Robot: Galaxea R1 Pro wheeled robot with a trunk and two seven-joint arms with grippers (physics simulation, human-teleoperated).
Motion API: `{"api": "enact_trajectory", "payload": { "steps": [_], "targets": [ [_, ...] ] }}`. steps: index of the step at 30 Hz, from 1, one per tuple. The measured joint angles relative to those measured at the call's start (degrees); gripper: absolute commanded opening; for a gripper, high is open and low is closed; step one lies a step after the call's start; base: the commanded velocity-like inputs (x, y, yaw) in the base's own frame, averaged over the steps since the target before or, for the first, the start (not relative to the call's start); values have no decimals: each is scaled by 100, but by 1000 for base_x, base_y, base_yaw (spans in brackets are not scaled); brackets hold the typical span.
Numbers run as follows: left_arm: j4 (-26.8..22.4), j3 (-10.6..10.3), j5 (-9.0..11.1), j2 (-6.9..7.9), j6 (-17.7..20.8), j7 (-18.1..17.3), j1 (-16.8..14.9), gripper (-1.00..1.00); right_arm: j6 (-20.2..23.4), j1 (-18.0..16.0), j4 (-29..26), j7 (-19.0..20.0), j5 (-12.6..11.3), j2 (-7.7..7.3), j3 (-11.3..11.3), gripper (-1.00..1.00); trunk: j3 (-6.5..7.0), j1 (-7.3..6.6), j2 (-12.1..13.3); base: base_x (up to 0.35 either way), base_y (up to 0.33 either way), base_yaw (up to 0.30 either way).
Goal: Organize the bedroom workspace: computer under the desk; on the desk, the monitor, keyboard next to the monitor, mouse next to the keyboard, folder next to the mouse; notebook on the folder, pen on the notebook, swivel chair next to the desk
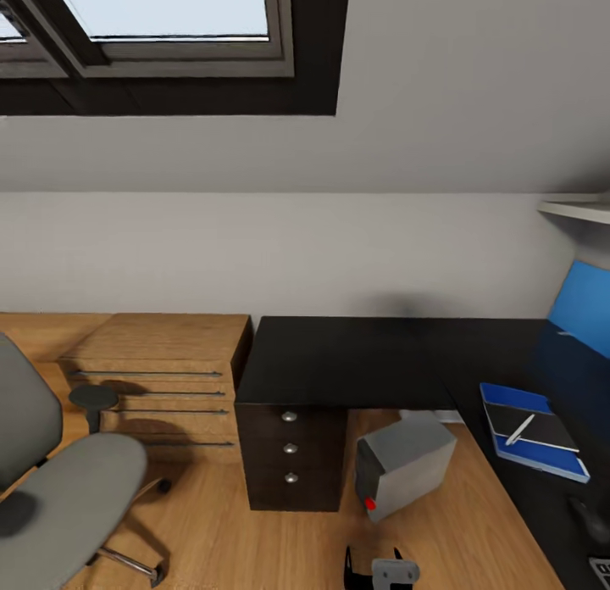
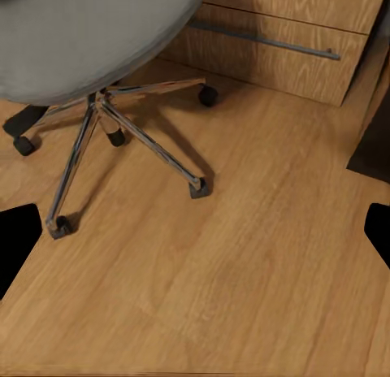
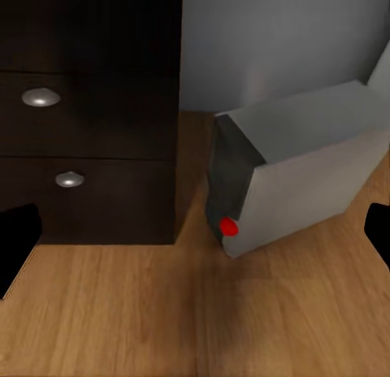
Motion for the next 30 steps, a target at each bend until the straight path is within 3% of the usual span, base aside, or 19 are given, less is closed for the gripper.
{"api": "enact_trajectory", "payload": {
  "steps": [30],
  "targets": [
    [365, -30, -21, -4, -6, 7, 2, 100, -268, 0, 25, -12, -7, 14, 0, 100, 16, -22, 41, 0, 0, 283]
  ]
}}
